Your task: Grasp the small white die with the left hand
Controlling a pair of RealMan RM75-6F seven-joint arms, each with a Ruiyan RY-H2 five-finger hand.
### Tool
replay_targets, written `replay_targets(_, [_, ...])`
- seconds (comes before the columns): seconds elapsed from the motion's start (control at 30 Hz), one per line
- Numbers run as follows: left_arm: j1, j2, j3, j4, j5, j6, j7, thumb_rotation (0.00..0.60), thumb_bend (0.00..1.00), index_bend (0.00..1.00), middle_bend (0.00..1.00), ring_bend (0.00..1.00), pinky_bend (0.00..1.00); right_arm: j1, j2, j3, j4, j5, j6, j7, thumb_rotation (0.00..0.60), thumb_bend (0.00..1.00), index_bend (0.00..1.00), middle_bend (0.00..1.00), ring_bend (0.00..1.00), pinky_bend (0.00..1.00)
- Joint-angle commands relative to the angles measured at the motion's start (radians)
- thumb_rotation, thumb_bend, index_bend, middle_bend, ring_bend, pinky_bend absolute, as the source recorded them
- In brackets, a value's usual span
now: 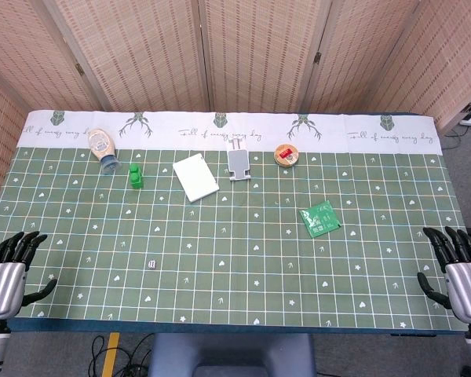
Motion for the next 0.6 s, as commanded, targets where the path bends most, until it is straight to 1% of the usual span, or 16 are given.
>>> replay_targets(0.03, [0.006,0.004,-0.005,-0.007,-0.018,0.002,0.007,0.6,0.21,0.18,0.16,0.1,0.15,0.003,0.002,0.002,-0.002,0.0,-0.003,-0.003,0.6,0.3,0.08,0.13,0.0,0.02])
replay_targets(0.37, [0.014,-0.001,-0.002,-0.007,-0.011,0.015,0.008,0.6,0.21,0.18,0.16,0.1,0.15,0.012,-0.001,0.003,-0.001,-0.013,-0.006,0.0,0.6,0.3,0.08,0.13,0.0,0.02])
replay_targets(0.5, [-0.003,-0.007,-0.013,0.012,0.001,0.006,-0.007,0.6,0.21,0.21,0.16,0.1,0.16,0.009,0.0,0.006,0.001,-0.012,0.004,0.001,0.6,0.3,0.08,0.13,0.0,0.02])
replay_targets(0.6, [-0.032,-0.009,-0.023,0.033,0.021,-0.018,-0.014,0.6,0.23,0.24,0.16,0.13,0.19,0.011,0.002,0.01,-0.002,-0.011,0.006,-0.002,0.6,0.3,0.08,0.13,0.0,0.02])
